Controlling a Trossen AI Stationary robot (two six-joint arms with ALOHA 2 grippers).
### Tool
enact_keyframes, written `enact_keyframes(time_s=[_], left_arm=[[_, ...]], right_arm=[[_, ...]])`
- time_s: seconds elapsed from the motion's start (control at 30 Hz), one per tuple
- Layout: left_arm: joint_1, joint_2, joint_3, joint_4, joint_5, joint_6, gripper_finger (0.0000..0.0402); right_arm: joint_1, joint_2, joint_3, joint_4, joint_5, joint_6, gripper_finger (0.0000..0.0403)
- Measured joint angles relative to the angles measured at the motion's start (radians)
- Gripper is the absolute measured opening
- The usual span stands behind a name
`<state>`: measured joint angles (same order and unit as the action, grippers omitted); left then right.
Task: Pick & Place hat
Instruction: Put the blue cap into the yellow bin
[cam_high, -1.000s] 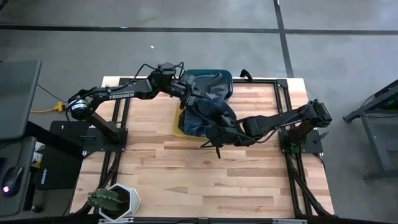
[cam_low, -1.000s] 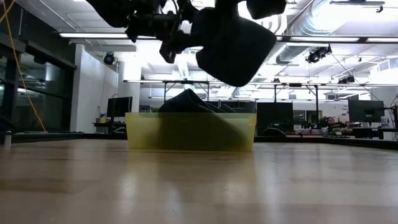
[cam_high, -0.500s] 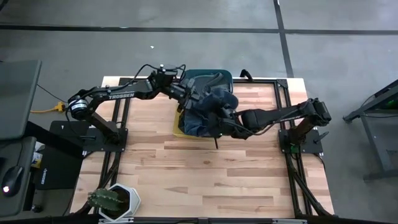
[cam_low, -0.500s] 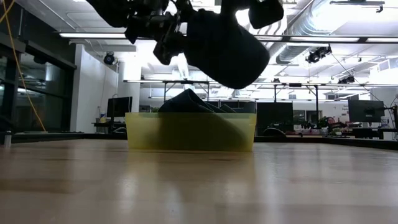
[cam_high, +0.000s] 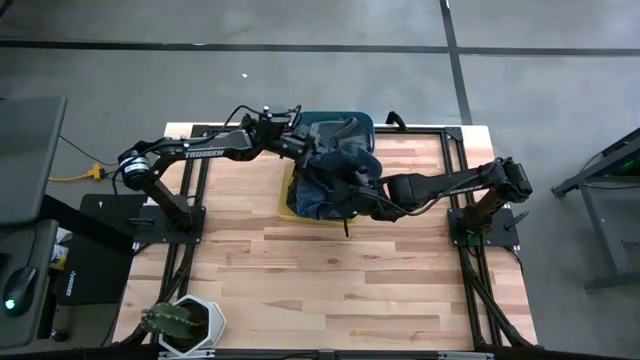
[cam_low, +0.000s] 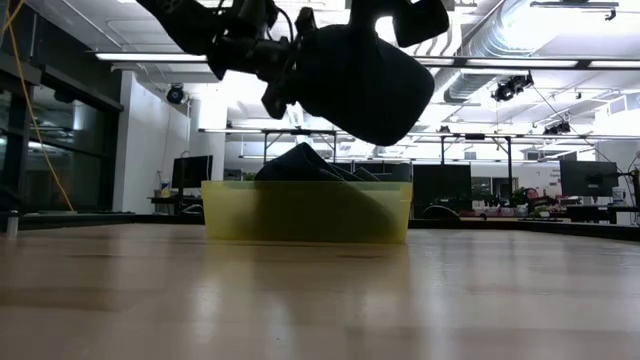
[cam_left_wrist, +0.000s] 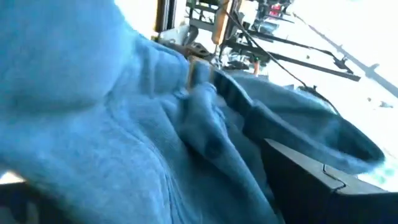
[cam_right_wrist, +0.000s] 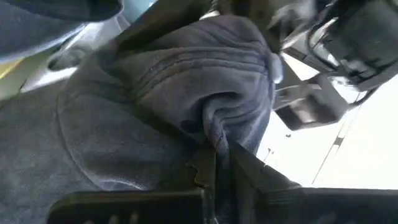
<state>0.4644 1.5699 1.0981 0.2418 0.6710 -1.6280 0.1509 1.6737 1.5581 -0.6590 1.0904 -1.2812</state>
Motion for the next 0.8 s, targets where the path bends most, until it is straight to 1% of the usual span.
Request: enact_keyframes(time_s=[0.13, 0.27, 0.47, 0.6, 0.8], left_arm=[[0.000, 0.030, -0.001, 0.068, -0.016, -0.035, 0.0257], [0.000, 0.037, -0.002, 0.126, -0.002, -0.049, 0.0257], [0.000, 0.039, -0.002, 0.128, 0.000, -0.022, 0.0257], [-0.001, 0.039, -0.002, 0.126, 0.009, -0.019, 0.0257], [-0.001, 0.039, -0.002, 0.121, 0.025, 0.002, 0.0257]], right_arm=[[0.002, 0.000, 0.000, 0.000, -0.018, 0.001, 0.0013], [0.002, 0.000, 0.000, 0.001, -0.051, 0.020, 0.0013], [0.000, 0.000, 0.000, 0.022, -0.057, -0.009, 0.0013], [-0.002, 0.000, 0.000, 0.045, -0.096, -0.041, 0.0013], [-0.014, 0.000, 0.000, 0.053, -0.130, -0.036, 0.0013]])
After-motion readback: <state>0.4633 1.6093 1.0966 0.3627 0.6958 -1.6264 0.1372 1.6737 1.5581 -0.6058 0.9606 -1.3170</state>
